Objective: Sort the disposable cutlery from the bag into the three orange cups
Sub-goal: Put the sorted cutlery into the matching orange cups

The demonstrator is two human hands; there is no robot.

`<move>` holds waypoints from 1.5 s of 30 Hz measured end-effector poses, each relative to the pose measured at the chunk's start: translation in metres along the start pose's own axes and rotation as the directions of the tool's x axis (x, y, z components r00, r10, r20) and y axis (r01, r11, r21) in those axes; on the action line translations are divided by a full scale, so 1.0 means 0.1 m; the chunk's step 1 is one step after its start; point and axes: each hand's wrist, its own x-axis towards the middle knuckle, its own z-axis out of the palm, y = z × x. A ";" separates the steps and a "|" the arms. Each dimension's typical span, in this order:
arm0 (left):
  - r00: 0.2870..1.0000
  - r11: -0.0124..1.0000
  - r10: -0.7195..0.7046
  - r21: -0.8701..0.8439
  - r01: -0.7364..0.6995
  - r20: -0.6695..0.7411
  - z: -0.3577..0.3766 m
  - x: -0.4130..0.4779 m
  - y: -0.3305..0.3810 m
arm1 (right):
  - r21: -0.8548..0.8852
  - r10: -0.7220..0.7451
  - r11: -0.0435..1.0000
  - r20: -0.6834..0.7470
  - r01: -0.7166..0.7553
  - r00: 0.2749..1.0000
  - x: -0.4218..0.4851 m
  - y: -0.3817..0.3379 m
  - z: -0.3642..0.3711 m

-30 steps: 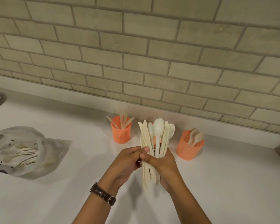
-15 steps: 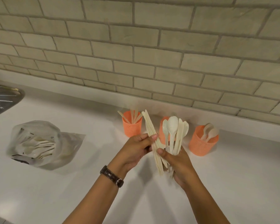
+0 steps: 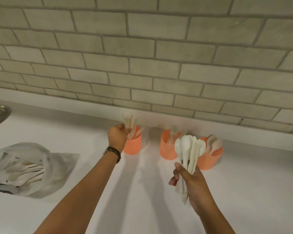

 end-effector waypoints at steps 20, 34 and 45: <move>0.923 0.997 0.057 -0.076 -0.030 0.380 0.26 -1.86 0.43 | -0.166 0.003 0.986 0.006 -0.002 1.000 -0.32 -0.07 -0.01; 0.796 0.914 0.011 -0.328 0.237 0.606 0.17 -1.77 0.48 | -0.202 -0.076 0.976 0.015 0.077 0.997 -0.46 -0.15 -0.06; 0.845 0.908 0.027 -0.367 0.203 0.535 1.01 -1.32 0.68 | -0.136 0.023 0.988 -0.317 -0.070 0.948 -0.51 -0.11 -0.70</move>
